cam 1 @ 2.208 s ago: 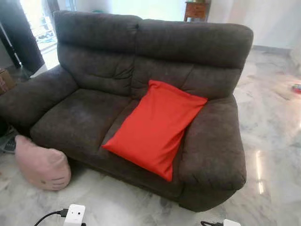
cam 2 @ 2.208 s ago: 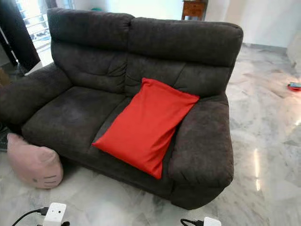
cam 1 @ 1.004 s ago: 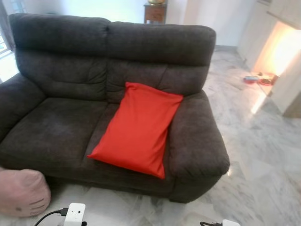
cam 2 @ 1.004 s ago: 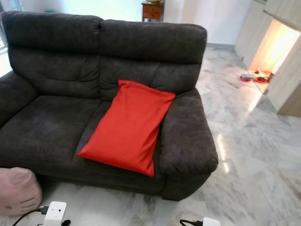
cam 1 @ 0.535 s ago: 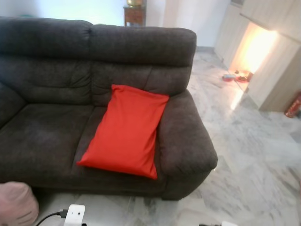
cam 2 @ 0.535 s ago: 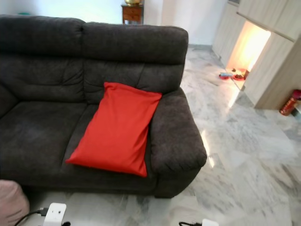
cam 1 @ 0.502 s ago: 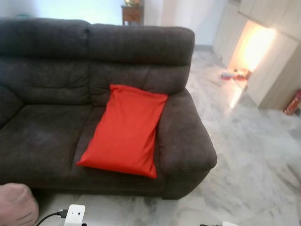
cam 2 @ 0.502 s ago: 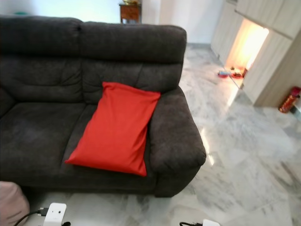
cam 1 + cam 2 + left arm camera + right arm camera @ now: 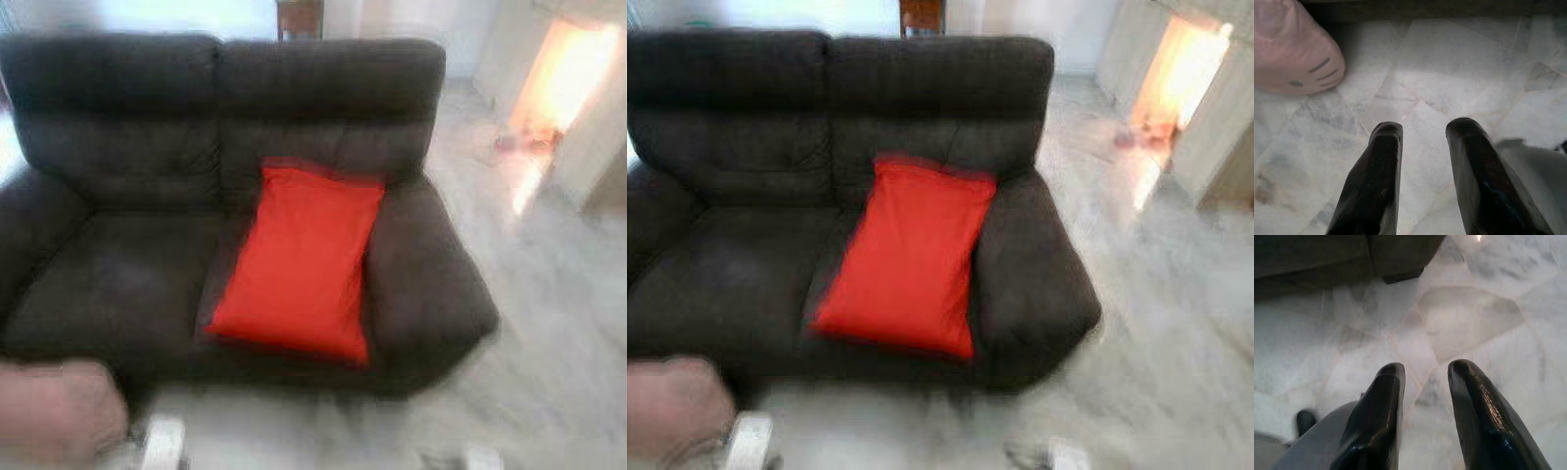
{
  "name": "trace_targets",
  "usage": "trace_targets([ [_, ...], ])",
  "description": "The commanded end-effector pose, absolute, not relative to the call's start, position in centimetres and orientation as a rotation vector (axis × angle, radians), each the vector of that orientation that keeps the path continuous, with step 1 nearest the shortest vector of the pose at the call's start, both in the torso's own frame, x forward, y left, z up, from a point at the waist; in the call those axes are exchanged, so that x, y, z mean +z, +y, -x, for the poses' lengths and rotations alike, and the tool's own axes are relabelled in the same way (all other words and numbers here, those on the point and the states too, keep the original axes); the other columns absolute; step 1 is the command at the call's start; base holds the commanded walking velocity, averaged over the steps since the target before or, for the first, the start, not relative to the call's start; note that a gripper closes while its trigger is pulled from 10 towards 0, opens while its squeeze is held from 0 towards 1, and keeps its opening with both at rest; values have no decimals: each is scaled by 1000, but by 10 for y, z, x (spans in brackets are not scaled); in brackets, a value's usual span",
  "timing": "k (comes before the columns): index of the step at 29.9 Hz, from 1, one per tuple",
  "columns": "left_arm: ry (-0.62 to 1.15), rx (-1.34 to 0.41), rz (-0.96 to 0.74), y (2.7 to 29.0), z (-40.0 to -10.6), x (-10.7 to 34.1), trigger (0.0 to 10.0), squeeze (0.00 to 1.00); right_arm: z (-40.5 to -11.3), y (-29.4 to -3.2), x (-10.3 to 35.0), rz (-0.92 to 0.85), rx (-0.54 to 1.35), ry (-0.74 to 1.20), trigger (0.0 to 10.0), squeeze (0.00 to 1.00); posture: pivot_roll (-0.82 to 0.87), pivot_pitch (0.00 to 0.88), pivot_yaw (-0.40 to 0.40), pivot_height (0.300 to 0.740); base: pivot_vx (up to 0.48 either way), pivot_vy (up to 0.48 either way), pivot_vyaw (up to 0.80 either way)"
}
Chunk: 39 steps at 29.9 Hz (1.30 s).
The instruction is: Move the pillow to the sofa from floor
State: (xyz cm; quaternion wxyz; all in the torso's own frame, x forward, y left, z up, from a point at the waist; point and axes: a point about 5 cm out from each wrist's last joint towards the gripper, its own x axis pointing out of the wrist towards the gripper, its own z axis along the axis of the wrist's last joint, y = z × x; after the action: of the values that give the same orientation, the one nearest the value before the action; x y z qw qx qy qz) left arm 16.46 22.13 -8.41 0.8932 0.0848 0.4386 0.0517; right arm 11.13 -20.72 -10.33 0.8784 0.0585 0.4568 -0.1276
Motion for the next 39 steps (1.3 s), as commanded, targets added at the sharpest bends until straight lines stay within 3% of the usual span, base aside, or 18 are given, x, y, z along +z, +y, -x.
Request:
trace_targets([
  [1, 907, 126, -187, 229, -167, -82, 10000, 0, -119, -202, -102, -129, -252, 932, 10000, 0, 11, 15, -22, 740, 0, 330, 0],
  [39, 905, 130, -184, 230, -167, -81, 10000, 0, -119, -202, -102, -131, -247, 932, 10000, 0, 16, 26, -20, 740, 0, 326, 0],
])
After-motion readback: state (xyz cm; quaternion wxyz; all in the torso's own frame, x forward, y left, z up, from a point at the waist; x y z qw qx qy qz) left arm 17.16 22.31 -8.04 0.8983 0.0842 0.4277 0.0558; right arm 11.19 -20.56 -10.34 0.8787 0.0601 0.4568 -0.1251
